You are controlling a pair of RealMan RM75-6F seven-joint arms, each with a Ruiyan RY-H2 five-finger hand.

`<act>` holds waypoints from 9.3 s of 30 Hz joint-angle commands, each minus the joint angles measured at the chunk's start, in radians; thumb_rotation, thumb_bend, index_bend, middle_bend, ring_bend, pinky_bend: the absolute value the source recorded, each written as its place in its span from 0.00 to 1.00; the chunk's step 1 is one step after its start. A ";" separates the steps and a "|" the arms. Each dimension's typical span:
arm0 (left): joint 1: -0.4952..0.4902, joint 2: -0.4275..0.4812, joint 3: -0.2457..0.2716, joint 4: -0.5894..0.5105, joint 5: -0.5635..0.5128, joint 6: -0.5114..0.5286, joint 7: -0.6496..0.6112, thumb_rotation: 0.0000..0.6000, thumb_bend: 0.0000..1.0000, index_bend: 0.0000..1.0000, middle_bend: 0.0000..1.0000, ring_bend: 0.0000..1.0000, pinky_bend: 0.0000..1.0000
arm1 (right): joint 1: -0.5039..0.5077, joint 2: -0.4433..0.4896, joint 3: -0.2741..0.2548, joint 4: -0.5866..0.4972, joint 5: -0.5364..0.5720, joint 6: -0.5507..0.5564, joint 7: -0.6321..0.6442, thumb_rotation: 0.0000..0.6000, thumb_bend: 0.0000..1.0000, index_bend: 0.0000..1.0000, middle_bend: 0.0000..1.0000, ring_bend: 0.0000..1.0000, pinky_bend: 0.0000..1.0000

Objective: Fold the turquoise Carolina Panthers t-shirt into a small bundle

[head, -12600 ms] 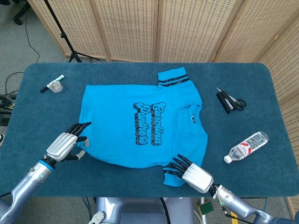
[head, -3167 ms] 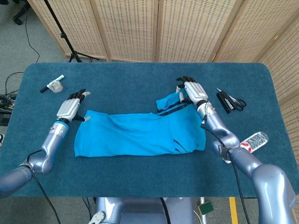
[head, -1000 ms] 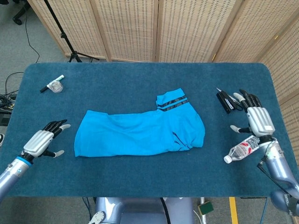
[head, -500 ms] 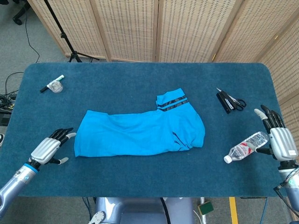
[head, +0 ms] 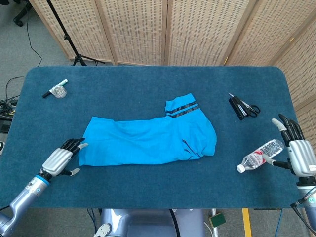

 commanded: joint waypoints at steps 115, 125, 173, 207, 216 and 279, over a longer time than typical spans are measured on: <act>-0.005 -0.025 -0.009 0.122 -0.043 0.018 0.071 1.00 0.47 0.85 0.00 0.00 0.00 | -0.012 -0.012 0.041 0.013 -0.010 -0.020 -0.003 1.00 0.00 0.00 0.00 0.00 0.00; 0.042 0.039 -0.017 0.132 -0.074 0.047 0.073 1.00 0.47 0.85 0.00 0.00 0.00 | -0.013 -0.015 0.042 0.013 -0.009 -0.016 -0.012 1.00 0.00 0.00 0.00 0.00 0.00; 0.121 0.022 -0.197 0.605 -0.264 -0.033 -0.393 1.00 0.47 0.85 0.00 0.00 0.00 | -0.008 -0.027 0.036 0.006 -0.014 -0.030 -0.052 1.00 0.00 0.00 0.00 0.00 0.00; -0.176 0.166 -0.130 -0.268 0.107 0.112 0.396 1.00 0.46 0.86 0.00 0.00 0.00 | -0.015 -0.005 0.044 0.009 -0.007 -0.021 0.008 1.00 0.00 0.00 0.00 0.00 0.00; -0.212 0.089 -0.103 -0.313 0.162 0.070 0.512 1.00 0.46 0.86 0.00 0.00 0.00 | -0.016 -0.002 0.045 0.009 -0.006 -0.021 0.020 1.00 0.00 0.00 0.00 0.00 0.00; -0.355 -0.057 -0.310 -0.328 -0.490 -0.353 0.657 1.00 0.20 0.36 0.00 0.00 0.00 | 0.004 -0.005 0.060 0.044 0.043 -0.088 0.057 1.00 0.00 0.00 0.00 0.00 0.00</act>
